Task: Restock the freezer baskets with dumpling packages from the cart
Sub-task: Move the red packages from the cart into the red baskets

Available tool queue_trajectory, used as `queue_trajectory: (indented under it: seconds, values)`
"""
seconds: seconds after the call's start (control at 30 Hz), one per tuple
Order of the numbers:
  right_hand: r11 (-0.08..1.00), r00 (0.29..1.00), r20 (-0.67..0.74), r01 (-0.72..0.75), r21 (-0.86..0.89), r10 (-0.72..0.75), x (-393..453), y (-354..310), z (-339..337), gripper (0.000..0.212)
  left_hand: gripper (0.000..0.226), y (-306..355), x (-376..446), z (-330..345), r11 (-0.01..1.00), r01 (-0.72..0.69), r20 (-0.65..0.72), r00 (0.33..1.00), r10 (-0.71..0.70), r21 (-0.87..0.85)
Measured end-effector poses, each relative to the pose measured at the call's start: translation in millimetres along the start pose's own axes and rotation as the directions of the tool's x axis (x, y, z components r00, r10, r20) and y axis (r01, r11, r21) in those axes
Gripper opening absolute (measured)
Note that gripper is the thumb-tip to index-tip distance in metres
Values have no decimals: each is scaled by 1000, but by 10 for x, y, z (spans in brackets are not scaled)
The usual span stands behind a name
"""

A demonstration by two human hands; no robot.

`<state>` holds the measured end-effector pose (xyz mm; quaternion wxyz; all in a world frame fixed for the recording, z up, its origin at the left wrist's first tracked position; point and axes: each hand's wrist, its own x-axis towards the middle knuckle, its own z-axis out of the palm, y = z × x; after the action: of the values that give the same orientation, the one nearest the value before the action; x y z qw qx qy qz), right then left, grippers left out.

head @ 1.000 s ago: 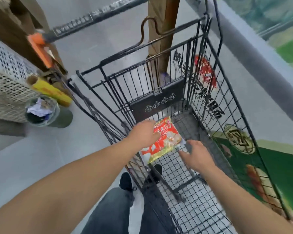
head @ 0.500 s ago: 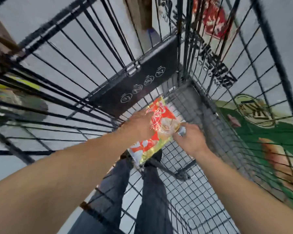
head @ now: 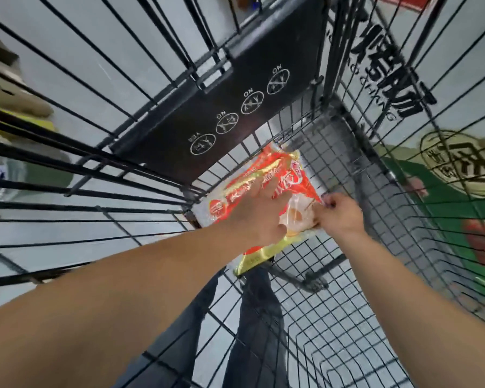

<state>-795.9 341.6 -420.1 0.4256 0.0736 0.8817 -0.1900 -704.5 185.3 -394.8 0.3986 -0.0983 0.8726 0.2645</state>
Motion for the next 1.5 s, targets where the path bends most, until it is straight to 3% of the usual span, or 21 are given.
queue_trajectory:
  seconds: [0.1,0.17,0.23,0.27,0.33,0.4,0.47,0.67,0.73,0.83,0.87,1.0,1.17,1.3,1.5]
  values:
    - [977,979,-88,-169,134,181,-131,418,-100,21,78,152,79,48,992,-78,-54,996,73,-100]
    - [942,950,-124,-257,216,288,-230,703,-97,16,67,162,125,46,993,-34,-262,965,4,-109]
    - [888,917,-75,-356,290,392,-316,1047,-89,23,57,151,195,23,987,83,-466,873,-140,-141]
    - [855,901,-26,-402,326,434,-342,1211,-75,27,56,138,221,19,974,141,-485,848,-212,-179]
    - [824,890,39,-435,364,453,-384,1424,-69,30,54,105,261,80,937,220,-394,863,-317,-272]
    - [815,896,13,-410,409,444,-331,1487,-90,24,38,106,268,165,888,285,-277,876,-394,-361]
    - [734,884,-32,-367,572,466,-244,1461,-133,25,28,133,259,249,847,307,-181,891,-415,-433]
    - [533,887,1,-279,799,461,-211,1582,-65,13,16,238,299,214,670,238,-80,910,-408,-703]
    - [549,913,23,-266,792,408,-274,1632,-32,25,10,264,340,180,692,237,-84,914,-396,-681]
    - [602,930,-13,-227,765,367,-429,1629,-81,6,6,299,335,163,705,233,-93,916,-391,-670]
    - [604,918,-44,-223,766,394,-457,1632,-103,14,4,313,305,155,711,230,-97,917,-388,-665]
    - [580,897,-119,-169,797,425,-688,1574,-172,22,9,379,55,91,741,194,-167,908,-383,-643]
    - [598,901,-247,-16,801,356,-1234,1364,-392,13,11,464,-502,-185,748,84,-308,876,-370,-659]
    - [529,918,-280,97,843,279,-1932,1084,-693,27,16,621,-1143,-507,777,-30,-442,836,-325,-629]
    - [433,860,-425,282,856,281,-3216,819,-997,25,17,949,-2371,-1010,785,-246,-563,812,-154,-569]
